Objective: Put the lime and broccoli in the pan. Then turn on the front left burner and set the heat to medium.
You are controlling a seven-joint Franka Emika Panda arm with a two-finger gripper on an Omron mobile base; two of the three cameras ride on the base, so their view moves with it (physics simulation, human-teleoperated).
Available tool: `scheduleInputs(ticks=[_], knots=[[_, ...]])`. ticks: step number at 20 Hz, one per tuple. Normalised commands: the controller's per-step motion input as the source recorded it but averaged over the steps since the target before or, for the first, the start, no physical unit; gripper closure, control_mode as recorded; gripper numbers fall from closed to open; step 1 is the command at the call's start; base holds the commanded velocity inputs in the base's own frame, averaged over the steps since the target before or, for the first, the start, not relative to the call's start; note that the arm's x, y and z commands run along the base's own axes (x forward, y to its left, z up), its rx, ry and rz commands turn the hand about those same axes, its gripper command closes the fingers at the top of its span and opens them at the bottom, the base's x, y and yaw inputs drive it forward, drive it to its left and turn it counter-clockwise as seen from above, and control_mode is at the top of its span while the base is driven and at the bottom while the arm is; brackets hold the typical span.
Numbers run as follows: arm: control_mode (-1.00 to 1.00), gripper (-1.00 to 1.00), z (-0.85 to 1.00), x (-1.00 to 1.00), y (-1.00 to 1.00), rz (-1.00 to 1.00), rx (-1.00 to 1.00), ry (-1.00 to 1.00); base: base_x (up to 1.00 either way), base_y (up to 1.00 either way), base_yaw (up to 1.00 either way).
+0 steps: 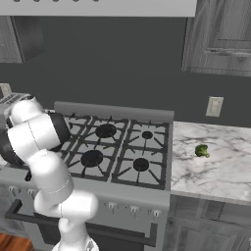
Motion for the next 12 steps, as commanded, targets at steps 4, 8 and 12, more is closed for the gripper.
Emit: scheduleInputs(ticks=[4,8,12], knots=[[-1.0,-1.0,0.36,0.0,-0.41,0.0,0.0,0.0,0.0,0.0,0.0],[-1.0,-1.0,0.37,0.0,-0.5,0.0,0.0,0.0,0.0,0.0,0.0],[-1.0,-1.0,0.22,0.0,-0.74,0.0,0.0,0.0,0.0,0.0,0.0]])
